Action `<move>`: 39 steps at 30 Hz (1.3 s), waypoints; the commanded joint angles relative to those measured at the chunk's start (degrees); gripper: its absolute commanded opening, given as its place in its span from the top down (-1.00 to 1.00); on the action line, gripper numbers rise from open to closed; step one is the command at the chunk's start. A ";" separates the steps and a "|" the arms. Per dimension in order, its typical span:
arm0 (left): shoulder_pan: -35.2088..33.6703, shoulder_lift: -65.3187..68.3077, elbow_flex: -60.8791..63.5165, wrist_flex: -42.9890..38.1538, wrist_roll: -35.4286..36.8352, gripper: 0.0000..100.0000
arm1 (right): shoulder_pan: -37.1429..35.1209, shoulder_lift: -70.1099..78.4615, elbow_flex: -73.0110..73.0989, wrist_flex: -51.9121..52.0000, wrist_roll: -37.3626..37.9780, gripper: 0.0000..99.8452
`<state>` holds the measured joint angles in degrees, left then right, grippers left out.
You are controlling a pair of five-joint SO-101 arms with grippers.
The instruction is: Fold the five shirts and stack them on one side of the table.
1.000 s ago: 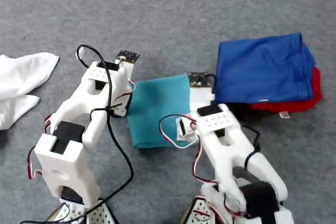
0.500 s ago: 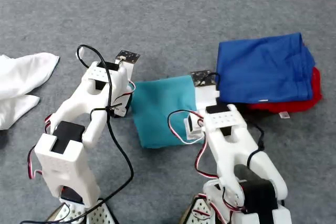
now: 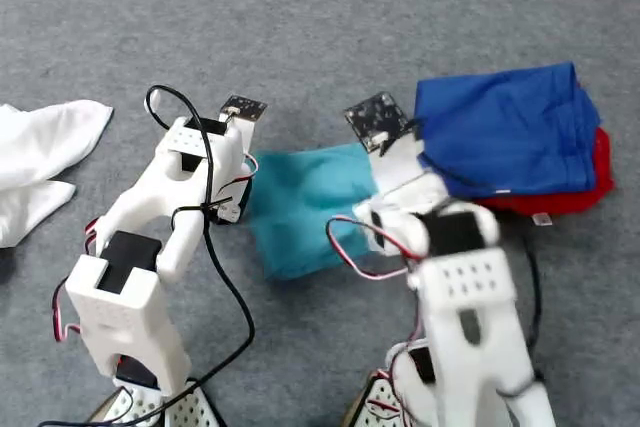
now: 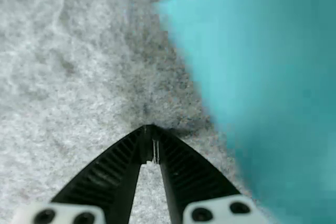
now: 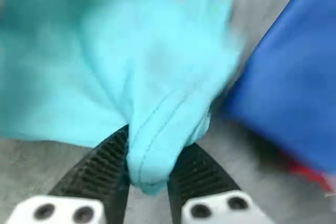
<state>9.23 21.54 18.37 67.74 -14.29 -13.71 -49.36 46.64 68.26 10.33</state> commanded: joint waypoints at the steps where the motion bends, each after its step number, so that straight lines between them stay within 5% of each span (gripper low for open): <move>1: -0.53 1.10 6.07 0.44 0.09 0.96 | 1.01 -3.65 -8.84 0.70 5.36 1.00; 11: -0.53 1.10 6.07 0.44 0.09 0.96 | 8.48 4.09 -16.31 -0.88 9.41 1.00; 23: -0.53 1.10 6.07 0.44 0.09 0.96 | -4.88 5.85 -5.05 -3.87 -0.26 1.00; 31: -0.53 1.10 6.07 0.44 0.09 0.96 | 2.68 5.93 10.07 -14.51 9.05 0.98; 35: -0.53 1.10 6.07 0.44 0.09 0.96 | 7.87 5.85 14.46 -23.56 12.40 0.59; 39: -0.53 1.10 6.07 0.44 0.18 0.96 | 7.87 5.49 10.15 -15.38 12.13 0.14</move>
<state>9.23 21.54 18.37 67.74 -14.29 -6.51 -43.30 60.35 47.78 21.67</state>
